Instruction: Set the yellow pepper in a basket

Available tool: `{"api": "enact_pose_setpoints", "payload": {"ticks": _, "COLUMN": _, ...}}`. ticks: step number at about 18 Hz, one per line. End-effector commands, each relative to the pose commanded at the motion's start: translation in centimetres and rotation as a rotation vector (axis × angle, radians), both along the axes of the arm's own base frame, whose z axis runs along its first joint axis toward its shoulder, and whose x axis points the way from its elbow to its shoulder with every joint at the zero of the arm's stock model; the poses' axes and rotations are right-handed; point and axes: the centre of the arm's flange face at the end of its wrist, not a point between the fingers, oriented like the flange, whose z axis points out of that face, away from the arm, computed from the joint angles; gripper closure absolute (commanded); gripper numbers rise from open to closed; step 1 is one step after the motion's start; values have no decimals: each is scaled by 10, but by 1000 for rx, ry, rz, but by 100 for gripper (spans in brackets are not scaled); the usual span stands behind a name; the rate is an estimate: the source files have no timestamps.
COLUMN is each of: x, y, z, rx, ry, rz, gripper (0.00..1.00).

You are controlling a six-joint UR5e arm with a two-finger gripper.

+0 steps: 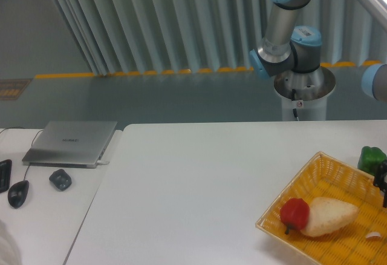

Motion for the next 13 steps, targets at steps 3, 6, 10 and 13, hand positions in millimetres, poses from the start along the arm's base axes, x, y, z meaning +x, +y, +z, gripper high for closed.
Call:
{"api": "enact_pose_setpoints", "payload": {"ticks": 3, "x": 42, "y": 8, "z": 41, "rx": 48, "ry": 28, "rz": -58, "gripper": 0}}
{"api": "enact_pose_setpoints", "payload": {"ticks": 6, "x": 89, "y": 10, "z": 52, "rx": 26, "ry": 11, "rz": -126, "gripper": 0}}
{"api": "enact_pose_setpoints", "payload": {"ticks": 10, "x": 119, "y": -13, "z": 45, "rx": -124, "ry": -37, "rz": -296, "gripper": 0}}
{"api": "enact_pose_setpoints", "payload": {"ticks": 13, "x": 108, "y": -33, "z": 29, "rx": -259, "ry": -41, "rz": -379, "gripper": 0}}
